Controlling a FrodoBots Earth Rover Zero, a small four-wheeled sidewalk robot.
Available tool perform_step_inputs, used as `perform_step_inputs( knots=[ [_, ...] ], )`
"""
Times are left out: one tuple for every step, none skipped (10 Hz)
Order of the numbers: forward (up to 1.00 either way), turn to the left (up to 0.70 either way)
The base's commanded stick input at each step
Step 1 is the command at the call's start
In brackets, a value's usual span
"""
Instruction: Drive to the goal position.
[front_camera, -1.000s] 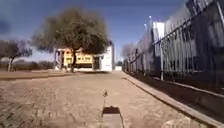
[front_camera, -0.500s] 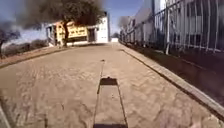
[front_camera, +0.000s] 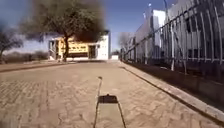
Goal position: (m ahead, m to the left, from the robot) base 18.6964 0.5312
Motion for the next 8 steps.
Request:
perform_step_inputs(
  knots=[
    [1.00,0.00],
    [1.00,0.00],
    [1.00,0.00],
    [1.00,0.00],
    [1.00,0.00],
    [1.00,0.00],
    [1.00,0.00],
    [1.00,0.00]
  ],
)
